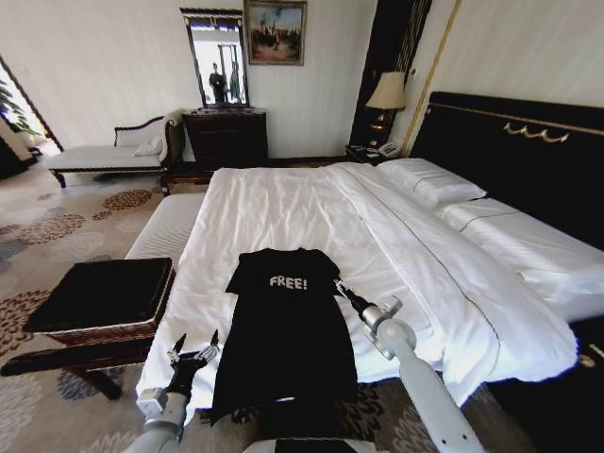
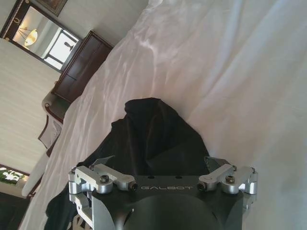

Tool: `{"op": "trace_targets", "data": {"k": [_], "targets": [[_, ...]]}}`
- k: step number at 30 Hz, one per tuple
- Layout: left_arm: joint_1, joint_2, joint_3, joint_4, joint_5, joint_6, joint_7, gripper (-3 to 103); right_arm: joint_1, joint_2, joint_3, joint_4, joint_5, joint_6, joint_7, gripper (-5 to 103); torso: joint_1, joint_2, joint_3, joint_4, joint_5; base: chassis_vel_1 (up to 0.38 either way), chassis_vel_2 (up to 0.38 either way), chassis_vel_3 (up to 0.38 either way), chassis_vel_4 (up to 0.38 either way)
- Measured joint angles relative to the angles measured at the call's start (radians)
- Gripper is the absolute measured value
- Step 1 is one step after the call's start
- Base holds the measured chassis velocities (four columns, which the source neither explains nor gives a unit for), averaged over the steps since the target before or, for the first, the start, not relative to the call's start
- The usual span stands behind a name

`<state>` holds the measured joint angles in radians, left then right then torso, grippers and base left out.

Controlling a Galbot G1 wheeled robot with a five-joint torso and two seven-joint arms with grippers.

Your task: Fold the clothes on the bed and place them into the basket.

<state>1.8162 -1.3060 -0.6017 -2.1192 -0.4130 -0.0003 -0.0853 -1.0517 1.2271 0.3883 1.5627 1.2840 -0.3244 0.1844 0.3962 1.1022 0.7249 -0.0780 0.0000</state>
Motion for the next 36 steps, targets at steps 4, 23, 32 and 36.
{"op": "trace_targets", "data": {"k": [4, 23, 32, 36], "targets": [[-0.009, 0.003, 0.007, 0.003, 0.002, 0.001, -0.001, 100, -0.001, 0.000, 0.010, -0.025, -0.024, 0.010, -0.001, 100, 0.000, 0.000, 0.000, 0.0000, -0.0001, 0.000, 0.000, 0.000, 0.000], [-0.018, 0.000, 0.018, 0.010, 0.020, 0.008, -0.014, 100, 0.032, 0.077, 0.033, -0.121, 0.021, 0.006, -0.004, 70, 0.000, 0.000, 0.000, 0.0002, -0.0001, 0.000, 0.000, 0.000, 0.000], [-0.025, -0.007, 0.026, 0.015, 0.019, 0.006, -0.014, 100, 0.039, 0.078, 0.036, -0.139, -0.007, 0.022, -0.015, 37, 0.000, 0.000, 0.000, 0.0001, 0.0000, 0.000, 0.000, 0.000, 0.000], [-0.024, -0.008, 0.026, 0.015, 0.019, 0.006, -0.014, 100, 0.046, 0.076, 0.038, -0.146, -0.016, 0.028, -0.018, 27, 0.000, 0.000, 0.000, 0.0002, 0.0000, 0.000, 0.000, 0.000, 0.000]]}}
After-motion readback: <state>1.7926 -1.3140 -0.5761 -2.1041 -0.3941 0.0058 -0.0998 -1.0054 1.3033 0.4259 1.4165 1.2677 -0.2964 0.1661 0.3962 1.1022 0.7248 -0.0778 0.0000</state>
